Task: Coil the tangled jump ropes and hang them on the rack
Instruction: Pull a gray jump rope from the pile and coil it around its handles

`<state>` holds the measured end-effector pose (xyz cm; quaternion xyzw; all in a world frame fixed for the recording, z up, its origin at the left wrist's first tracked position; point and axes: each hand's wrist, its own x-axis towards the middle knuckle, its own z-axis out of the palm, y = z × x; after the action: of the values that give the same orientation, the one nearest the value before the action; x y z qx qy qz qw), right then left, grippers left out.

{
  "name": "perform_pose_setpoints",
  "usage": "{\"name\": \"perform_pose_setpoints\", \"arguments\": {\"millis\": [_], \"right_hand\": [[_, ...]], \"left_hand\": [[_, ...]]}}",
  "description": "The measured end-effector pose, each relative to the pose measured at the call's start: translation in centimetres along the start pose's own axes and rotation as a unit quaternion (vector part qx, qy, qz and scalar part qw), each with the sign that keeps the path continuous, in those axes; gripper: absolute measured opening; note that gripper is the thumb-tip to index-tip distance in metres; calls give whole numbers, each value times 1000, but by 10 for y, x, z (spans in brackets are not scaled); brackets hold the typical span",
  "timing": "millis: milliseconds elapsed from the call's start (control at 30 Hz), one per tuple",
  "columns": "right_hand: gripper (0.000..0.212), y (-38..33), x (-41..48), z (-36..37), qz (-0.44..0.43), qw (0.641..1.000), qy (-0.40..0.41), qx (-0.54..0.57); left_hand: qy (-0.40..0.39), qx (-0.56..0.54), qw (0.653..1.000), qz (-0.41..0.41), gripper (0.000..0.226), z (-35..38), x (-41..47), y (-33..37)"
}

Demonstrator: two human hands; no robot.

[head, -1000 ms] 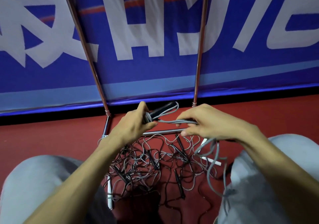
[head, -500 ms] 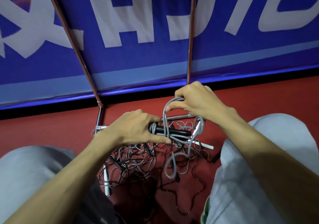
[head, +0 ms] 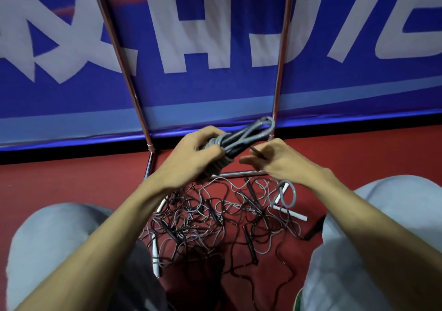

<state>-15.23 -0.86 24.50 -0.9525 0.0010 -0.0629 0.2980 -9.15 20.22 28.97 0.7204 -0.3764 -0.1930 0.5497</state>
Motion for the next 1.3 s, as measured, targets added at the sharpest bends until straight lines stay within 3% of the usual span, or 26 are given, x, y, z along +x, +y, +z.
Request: {"name": "perform_pose_setpoints", "arguments": {"millis": [67, 133, 200, 367, 433, 500, 600, 733, 900, 1033, 1133, 1233, 1300], "right_hand": [[50, -8, 1, 1, -19, 1000, 6, -23], [46, -17, -4, -2, -21, 1000, -6, 2], [37, -24, -8, -5, -22, 995, -77, 67], [28, -40, -20, -17, -14, 949, -279, 147], [29, -41, -23, -23, -11, 946, -299, 121], [28, -40, -25, -27, -4, 953, -296, 67], [22, -42, -27, -29, -12, 968, -249, -13], [28, -49, -29, -35, -69, 987, -143, 1], [14, -51, -27, -36, -138, 982, -129, 13], [10, -39, -21, -37, -148, 986, -63, 46], [11, -26, -16, -40, -113, 989, 18, 91], [10, -21, -11, -42, -88, 983, 87, 137], [12, -19, -8, -41, -81, 979, 116, 143]], "left_hand": [[67, -67, 995, -23, 27, 1, 5, 0], [109, -120, 986, -34, 31, -1, 10, -2], [139, -142, 979, -43, 26, -6, 14, -6], [198, -114, 971, -73, 18, -15, 18, -13], [226, -89, 967, -76, 17, -21, 20, -18], [247, 12, 966, -70, 14, -28, 21, -24], [231, 231, 944, -50, 21, -33, 18, -32], [168, 328, 928, -49, 32, -30, 19, -38], [61, 519, 852, -45, 35, -12, 19, -41], [-74, 552, 830, -25, 29, -3, 14, -42], [-112, 535, 837, -12, 24, -1, 10, -35], [-131, 538, 833, 12, 37, 5, 9, -32], [-126, 554, 822, 24, 58, 14, 8, -28]]}}
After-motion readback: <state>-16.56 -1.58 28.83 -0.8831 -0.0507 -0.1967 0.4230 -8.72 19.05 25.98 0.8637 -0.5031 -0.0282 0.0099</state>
